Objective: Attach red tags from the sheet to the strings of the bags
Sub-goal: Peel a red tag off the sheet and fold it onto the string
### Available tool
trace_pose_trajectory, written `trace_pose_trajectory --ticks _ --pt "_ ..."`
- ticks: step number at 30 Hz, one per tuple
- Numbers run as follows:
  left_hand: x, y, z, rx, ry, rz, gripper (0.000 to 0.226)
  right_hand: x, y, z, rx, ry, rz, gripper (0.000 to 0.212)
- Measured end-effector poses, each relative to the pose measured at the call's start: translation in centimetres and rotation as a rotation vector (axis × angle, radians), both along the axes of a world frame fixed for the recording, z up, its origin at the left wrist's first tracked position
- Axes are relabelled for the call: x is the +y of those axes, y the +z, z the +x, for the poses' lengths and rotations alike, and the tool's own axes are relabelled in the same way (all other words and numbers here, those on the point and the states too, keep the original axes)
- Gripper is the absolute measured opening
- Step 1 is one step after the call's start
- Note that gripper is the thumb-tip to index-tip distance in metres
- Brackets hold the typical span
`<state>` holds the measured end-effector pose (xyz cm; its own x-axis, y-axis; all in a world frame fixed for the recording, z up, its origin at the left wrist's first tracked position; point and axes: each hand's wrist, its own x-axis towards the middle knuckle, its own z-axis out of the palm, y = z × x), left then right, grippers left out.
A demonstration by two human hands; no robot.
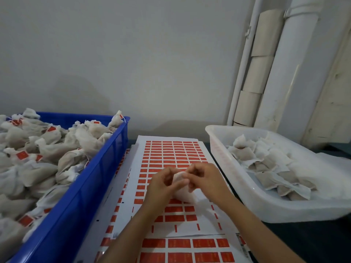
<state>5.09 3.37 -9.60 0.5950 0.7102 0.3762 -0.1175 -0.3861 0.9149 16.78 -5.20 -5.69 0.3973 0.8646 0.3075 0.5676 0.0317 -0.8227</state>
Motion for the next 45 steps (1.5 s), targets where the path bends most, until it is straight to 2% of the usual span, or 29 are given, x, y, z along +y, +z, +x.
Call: trace_pose_trajectory --ticks 2,6,12,14,17,20,24,30,35,40,45 --pt "0.3 -0.4 0.2 0.029 0.099 0.016 0.006 0.2 -1.3 -0.1 0.03 -0.035 0.042 0.007" --pt "0.8 -0.6 0.2 0.049 0.242 -0.042 0.01 -0.2 -3.2 0.4 0.095 -0.087 0.058 0.007" --pt "0.4 -0.7 0.6 0.09 0.249 -0.119 0.009 -0.9 -3.9 0.8 0.147 -0.151 0.145 0.012" --pt "0.1 -0.7 0.7 0.113 0.184 -0.129 0.017 -1.0 -3.9 0.5 0.135 -0.138 0.162 0.013" --pt "-0.7 -0.9 0.8 0.169 0.124 -0.027 0.039 -1.1 -3.9 -0.3 0.063 -0.106 0.172 0.014" --pt "-1.2 -0.9 0.9 0.167 0.131 0.06 0.027 -1.2 -3.8 -0.8 0.002 -0.126 0.188 0.011" --pt "-0.9 -1.0 0.5 0.112 0.219 0.053 0.009 -1.4 -3.7 -0.8 0.002 -0.131 0.214 0.012" --pt "-1.3 -0.6 0.3 0.029 0.205 -0.043 0.016 -1.5 -3.7 -1.3 -0.178 -0.111 0.203 0.023" --pt "-1.4 -0.7 0.3 0.005 0.218 -0.029 0.013 -1.4 -3.9 -1.2 -0.292 -0.153 0.202 0.016" --pt "-1.6 -0.2 0.3 -0.019 0.155 -0.083 0.004 -1.3 -3.9 -0.9 -0.303 -0.204 0.217 0.005" --pt "-1.5 -0.4 0.4 -0.051 0.206 -0.209 0.004 -1.4 -3.7 -1.2 -0.334 -0.201 0.235 0.011"
